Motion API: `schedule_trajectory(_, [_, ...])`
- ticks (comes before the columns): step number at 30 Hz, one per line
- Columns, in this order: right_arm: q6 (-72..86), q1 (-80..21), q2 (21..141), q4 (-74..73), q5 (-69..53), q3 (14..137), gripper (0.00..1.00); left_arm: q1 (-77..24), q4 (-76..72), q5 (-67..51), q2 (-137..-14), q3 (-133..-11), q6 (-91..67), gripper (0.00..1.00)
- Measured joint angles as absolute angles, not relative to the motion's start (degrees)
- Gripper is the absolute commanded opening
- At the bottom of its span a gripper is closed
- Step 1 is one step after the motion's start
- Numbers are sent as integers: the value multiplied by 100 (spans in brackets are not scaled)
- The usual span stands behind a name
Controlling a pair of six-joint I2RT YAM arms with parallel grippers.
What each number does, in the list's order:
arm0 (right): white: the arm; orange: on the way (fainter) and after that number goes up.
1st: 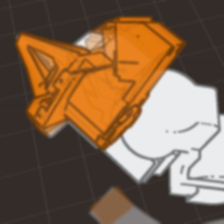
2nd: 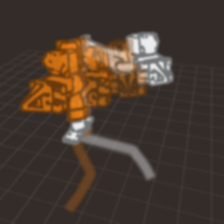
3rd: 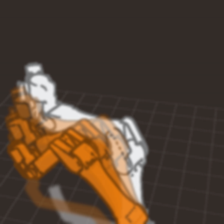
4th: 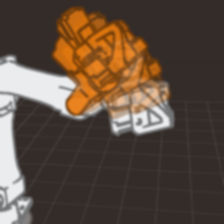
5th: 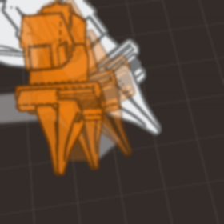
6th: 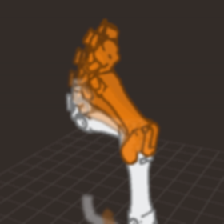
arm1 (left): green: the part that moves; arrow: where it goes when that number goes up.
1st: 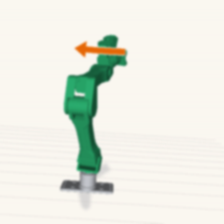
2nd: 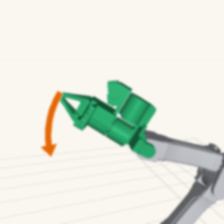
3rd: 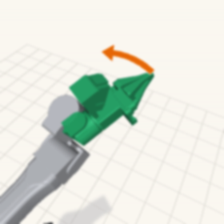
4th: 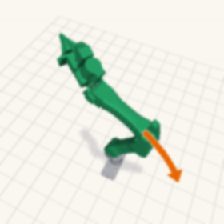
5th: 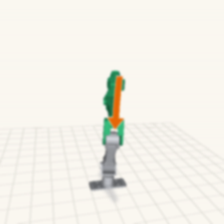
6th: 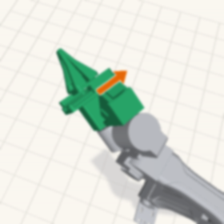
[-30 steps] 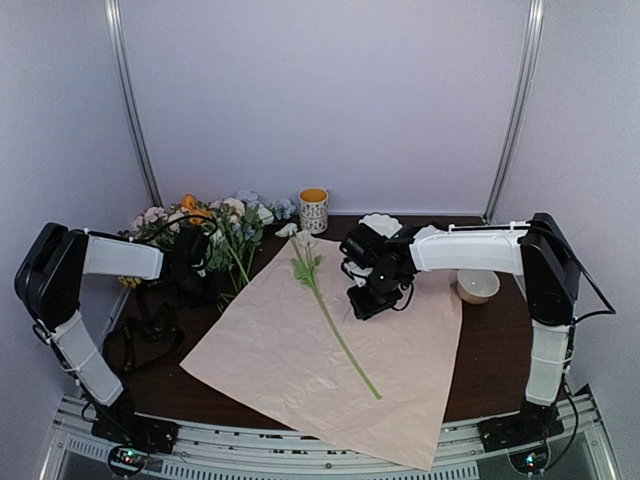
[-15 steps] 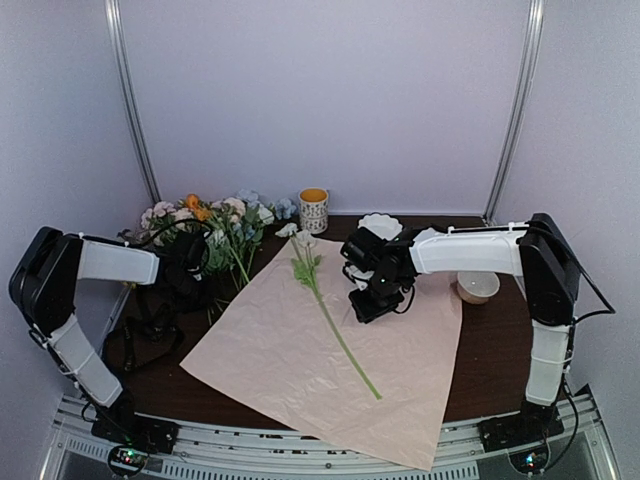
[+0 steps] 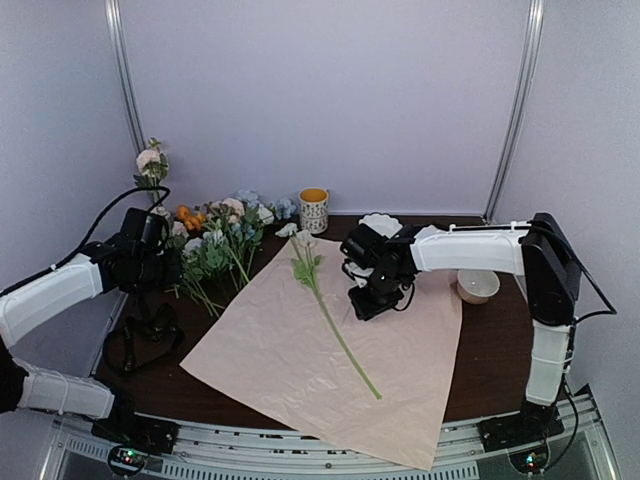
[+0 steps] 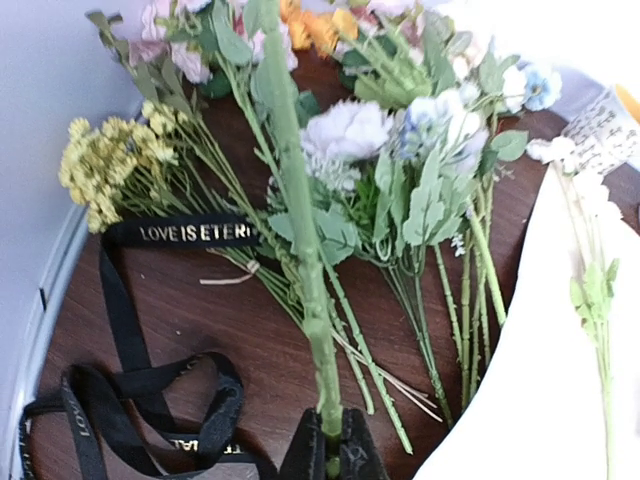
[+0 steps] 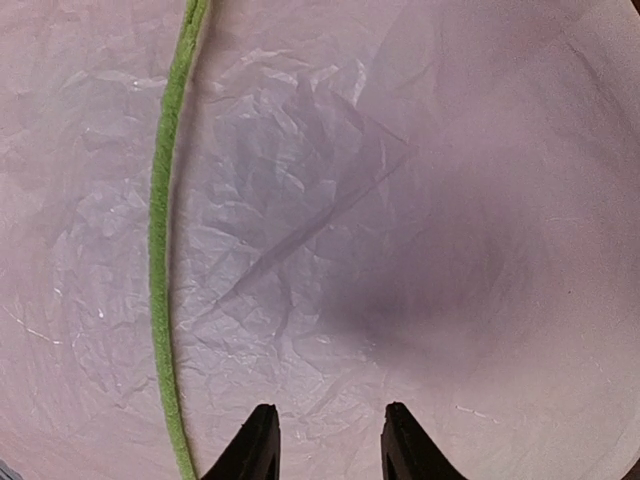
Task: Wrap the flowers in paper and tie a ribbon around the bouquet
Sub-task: Pick up the fake flower from the center of the board, then pass from the left arm to the right
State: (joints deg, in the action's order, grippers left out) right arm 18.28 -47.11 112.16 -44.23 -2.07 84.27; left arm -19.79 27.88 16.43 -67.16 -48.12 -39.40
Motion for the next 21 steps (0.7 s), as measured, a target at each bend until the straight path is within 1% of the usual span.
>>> schedule_trajectory(4, [1793, -4711, 11146, -4425, -211, 8453, 35, -2008, 2637, 1660, -6139, -4775, -3413, 0])
schedule_trajectory(8, [1612, -4711, 10857, -4309, -462, 8436, 36, -2403, 1776, 1247, -5231, -4547, -2617, 0])
schedule_trajectory(10, [1511, -4731, 10538, -4049, -766, 8370, 38, -2718, 1210, 871, -4908, -4431, -2307, 0])
schedule_trajectory(13, [1500, -4764, 9721, -3026, -1590, 8016, 43, -3339, 215, 220, -4858, -4327, -2016, 0])
schedule_trajectory(14, [1559, -4786, 9421, -2508, -1914, 7872, 47, -3564, -172, -8, -4976, -4311, -1970, 0])
schedule_trajectory(16, [1850, -4816, 8969, -1385, -2488, 7682, 59, -3944, -755, -364, -5293, -4287, -1938, 0])
schedule_trajectory(18, [2259, -4845, 8792, -263, -2877, 7629, 75, -4294, -1203, -624, -5710, -4287, -1887, 0])
schedule_trajectory(20, [2617, -4882, 8801, 740, -3131, 7636, 93, -4630, -1509, -843, -6130, -4289, -1802, 0])
schedule_trajectory(21, [2777, -4897, 8840, 1048, -3199, 7642, 99, -4781, -1623, -930, -6320, -4289, -1767, 0])
